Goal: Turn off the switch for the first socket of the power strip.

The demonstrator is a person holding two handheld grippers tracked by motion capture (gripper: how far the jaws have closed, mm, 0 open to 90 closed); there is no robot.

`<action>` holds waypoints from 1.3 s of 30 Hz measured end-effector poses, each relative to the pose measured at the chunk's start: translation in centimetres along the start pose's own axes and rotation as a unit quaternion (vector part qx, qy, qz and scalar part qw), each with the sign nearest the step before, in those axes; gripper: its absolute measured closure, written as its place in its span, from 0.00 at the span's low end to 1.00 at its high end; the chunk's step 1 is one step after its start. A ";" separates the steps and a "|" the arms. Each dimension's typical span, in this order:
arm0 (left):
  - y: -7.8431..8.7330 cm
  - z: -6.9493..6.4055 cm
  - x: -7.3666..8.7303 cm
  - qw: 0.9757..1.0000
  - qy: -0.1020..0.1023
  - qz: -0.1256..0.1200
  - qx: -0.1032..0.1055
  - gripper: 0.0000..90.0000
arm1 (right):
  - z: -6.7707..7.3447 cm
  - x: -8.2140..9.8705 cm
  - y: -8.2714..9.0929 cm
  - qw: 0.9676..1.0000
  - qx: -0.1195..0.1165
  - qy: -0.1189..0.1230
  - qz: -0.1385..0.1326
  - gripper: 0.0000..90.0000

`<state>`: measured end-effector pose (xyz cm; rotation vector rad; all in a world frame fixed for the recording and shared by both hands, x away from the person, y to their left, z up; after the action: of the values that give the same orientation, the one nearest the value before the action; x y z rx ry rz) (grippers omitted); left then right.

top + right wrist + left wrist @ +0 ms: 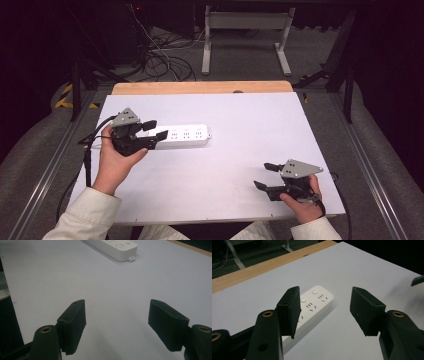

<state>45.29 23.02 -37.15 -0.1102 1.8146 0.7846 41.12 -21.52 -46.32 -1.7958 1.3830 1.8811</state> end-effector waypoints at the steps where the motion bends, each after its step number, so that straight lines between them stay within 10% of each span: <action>1: 0.1 -0.3 0.2 1.000 -0.005 -0.003 0.002 0.47 | 0.0 0.0 0.0 1.000 0.000 0.000 0.000 0.34; 14: 1.4 -2.7 4.6 0.997 -0.049 -0.042 0.030 0.40 | 0.0 -0.1 0.2 1.000 -0.006 -0.005 -0.012 0.34; 22: 0.5 -3.3 7.9 0.993 -0.052 -0.060 0.089 0.36 | -0.1 -0.1 0.3 1.000 -0.016 -0.013 -0.021 0.34; 39: -1.6 -3.2 13.0 0.997 -0.047 -0.035 0.045 0.34 | -0.2 0.0 0.4 0.999 -0.022 -0.012 -0.023 0.34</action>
<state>38.26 23.77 -48.60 -0.0765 1.7447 0.6480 40.98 -21.88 -46.15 -1.8028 1.2913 1.9168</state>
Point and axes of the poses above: each handheld gripper's, and its own axes: y roughly backward along the jaws, x roughly out of its underside, z roughly to its left, the point moved 1 cm from there along -y, roughly forward along the jaws, and after that the axes turned 14 degrees about x, right-handed, at the moved point
